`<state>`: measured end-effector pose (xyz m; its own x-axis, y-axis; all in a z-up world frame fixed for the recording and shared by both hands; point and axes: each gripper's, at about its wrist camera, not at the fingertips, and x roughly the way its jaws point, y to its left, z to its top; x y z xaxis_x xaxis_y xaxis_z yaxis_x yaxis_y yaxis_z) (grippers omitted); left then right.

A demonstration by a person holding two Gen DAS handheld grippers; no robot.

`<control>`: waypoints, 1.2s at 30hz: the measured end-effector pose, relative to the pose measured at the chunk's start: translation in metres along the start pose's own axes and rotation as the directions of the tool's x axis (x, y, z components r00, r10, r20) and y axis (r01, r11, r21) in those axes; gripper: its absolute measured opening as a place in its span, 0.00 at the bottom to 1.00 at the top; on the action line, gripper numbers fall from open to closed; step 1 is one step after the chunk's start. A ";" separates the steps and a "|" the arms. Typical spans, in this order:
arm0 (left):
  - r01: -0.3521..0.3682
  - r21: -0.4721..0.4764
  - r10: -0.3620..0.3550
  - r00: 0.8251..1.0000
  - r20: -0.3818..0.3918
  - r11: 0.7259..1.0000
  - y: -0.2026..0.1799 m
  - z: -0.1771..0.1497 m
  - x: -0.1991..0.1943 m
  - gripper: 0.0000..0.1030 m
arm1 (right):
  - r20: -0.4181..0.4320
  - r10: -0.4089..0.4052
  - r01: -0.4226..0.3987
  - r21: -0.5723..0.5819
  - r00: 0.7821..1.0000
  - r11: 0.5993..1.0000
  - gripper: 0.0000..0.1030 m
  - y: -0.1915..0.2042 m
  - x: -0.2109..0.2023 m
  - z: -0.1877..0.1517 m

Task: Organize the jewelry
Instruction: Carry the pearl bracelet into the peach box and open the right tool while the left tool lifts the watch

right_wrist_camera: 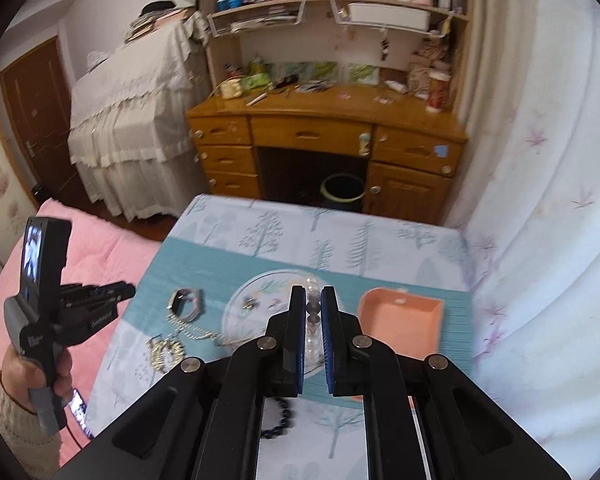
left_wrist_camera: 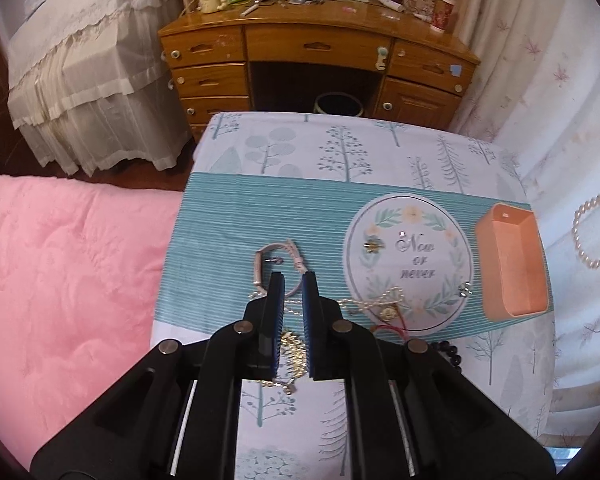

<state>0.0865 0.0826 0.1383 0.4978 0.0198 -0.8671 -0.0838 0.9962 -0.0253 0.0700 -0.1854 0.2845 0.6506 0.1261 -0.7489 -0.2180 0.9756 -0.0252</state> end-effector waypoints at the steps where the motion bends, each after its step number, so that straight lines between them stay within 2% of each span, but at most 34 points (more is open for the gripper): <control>1: 0.001 0.011 -0.001 1.000 -0.009 1.000 -0.008 0.001 0.004 0.07 | -0.002 -0.004 0.004 0.006 1.000 1.000 0.07 -0.009 -0.002 0.002; 5: -0.001 0.043 0.003 0.999 -0.052 0.999 -0.032 0.006 0.031 0.07 | -0.059 -0.034 0.036 0.040 0.998 0.999 0.07 -0.046 0.014 -0.006; 9: 0.020 0.048 -0.016 0.995 -0.095 0.999 -0.057 0.012 0.067 0.07 | -0.149 -0.054 0.064 0.059 0.987 0.996 0.07 -0.081 0.047 -0.027; 13: 0.041 0.040 -0.035 0.989 -0.142 0.998 -0.072 0.014 0.102 0.07 | -0.246 -0.051 0.069 0.065 0.968 0.995 0.07 -0.108 0.086 -0.049; 19: 0.037 0.046 -0.028 0.983 -0.183 0.998 -0.069 0.011 0.134 0.07 | -0.347 -0.058 0.082 0.053 0.936 0.995 0.07 -0.126 0.130 -0.073; 23: 0.044 0.008 -0.041 0.976 -0.215 0.999 -0.044 0.009 0.143 0.07 | -0.397 -0.052 0.083 0.061 0.916 0.995 0.11 -0.126 0.156 -0.079; 28: 0.021 -0.039 -0.030 0.971 -0.239 0.999 -0.007 0.005 0.150 0.07 | -0.377 -0.048 0.076 0.060 0.925 0.995 0.38 -0.114 0.180 -0.072; 32: 0.014 -0.074 -0.031 0.971 -0.235 0.997 0.017 0.005 0.153 0.07 | -0.341 -0.007 0.021 0.039 0.940 0.999 0.38 -0.086 0.186 -0.058; 36: 0.027 -0.151 -0.063 0.970 -0.236 0.988 0.036 0.006 0.162 0.07 | -0.329 0.060 -0.056 0.021 0.943 0.998 0.38 -0.049 0.198 -0.047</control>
<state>0.1692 0.1223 -0.0007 0.2842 -0.0636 -0.9566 -0.1994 0.9721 -0.1239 0.1751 -0.2168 0.1067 0.3610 0.1183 -0.9250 -0.2391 0.9705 0.0308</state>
